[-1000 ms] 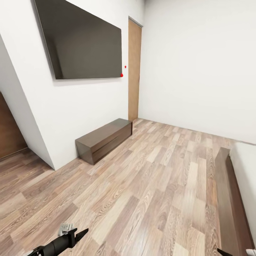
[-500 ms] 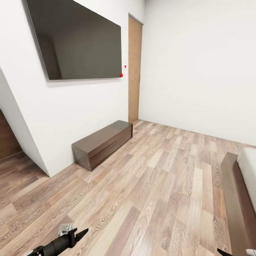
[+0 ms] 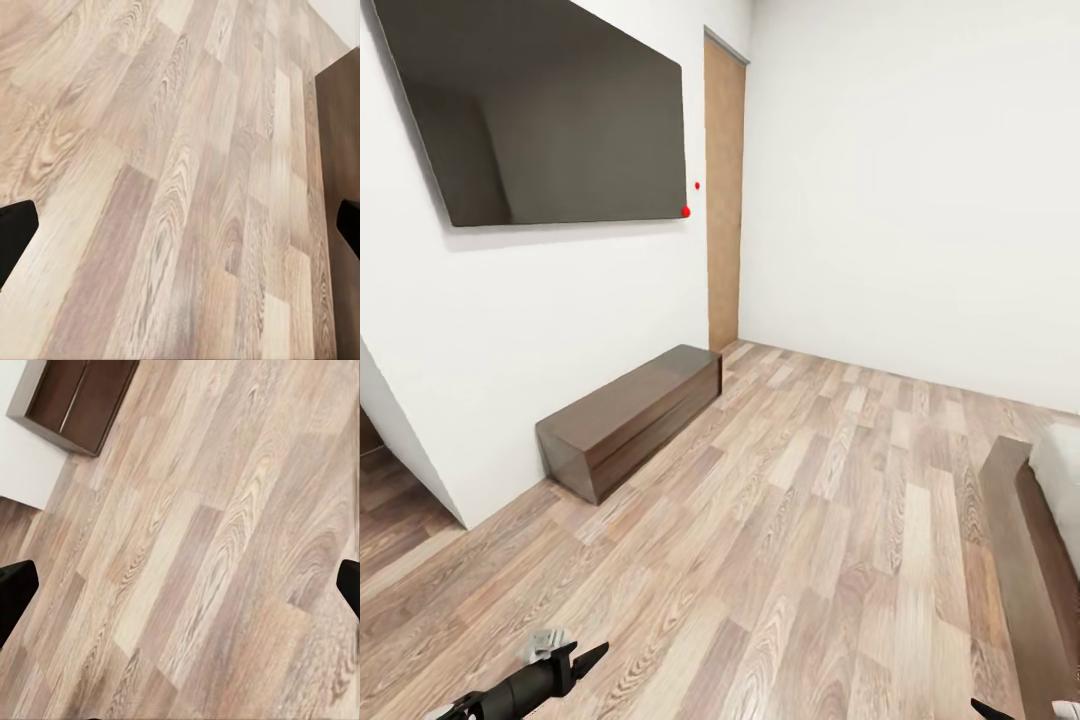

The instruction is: In the bedroom, move the book from the bed onto either nightstand, and place the two sandals side by side next to the bed.

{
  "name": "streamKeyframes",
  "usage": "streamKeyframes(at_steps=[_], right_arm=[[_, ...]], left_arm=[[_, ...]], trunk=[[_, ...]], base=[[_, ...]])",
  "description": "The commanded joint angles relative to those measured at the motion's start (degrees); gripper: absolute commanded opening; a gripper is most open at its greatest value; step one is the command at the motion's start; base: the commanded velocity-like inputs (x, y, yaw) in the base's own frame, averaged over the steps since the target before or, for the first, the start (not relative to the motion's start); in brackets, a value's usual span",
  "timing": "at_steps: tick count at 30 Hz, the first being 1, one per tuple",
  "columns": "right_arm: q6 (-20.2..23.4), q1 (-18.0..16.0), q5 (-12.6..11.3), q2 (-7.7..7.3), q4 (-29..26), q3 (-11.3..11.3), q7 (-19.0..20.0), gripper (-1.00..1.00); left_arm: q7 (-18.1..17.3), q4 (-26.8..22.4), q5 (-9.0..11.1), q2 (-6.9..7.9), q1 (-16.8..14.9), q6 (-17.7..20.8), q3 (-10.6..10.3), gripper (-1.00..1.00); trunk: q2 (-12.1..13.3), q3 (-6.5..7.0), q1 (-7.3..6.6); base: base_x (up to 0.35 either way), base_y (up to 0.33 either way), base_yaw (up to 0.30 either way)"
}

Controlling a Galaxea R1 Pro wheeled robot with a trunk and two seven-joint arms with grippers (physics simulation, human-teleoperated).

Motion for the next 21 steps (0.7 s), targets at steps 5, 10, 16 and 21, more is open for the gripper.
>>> streamKeyframes(at_steps=[5,10,16,21], right_arm=[[-0.2,-0.1,0.4,0.00,0.1,-0.5,0.1,1.00],[-0.2,-0.1,0.4,0.00,0.1,-0.5,0.1,1.00],[-0.2,-0.1,0.4,0.00,0.1,-0.5,0.2,1.00],[-0.2,-0.1,0.4,0.00,0.1,-0.5,0.2,1.00]], left_arm=[[-0.2,0.0,0.2,0.00,0.0,0.1,0.1,1.00],[-0.3,0.0,0.2,0.00,0.0,0.1,0.1,1.00],[-0.3,0.0,0.2,0.00,0.0,0.1,0.1,1.00],[-0.2,0.0,0.2,0.00,0.0,0.1,0.1,1.00]], trunk=[[0.0,-0.06,0.03],[0.0,-0.06,0.03],[0.0,-0.11,0.03],[0.0,-0.24,0.03]], base=[[0.331,0.000,-0.156],[0.331,0.000,-0.025],[0.331,0.000,-0.033],[0.331,0.000,-0.203]])
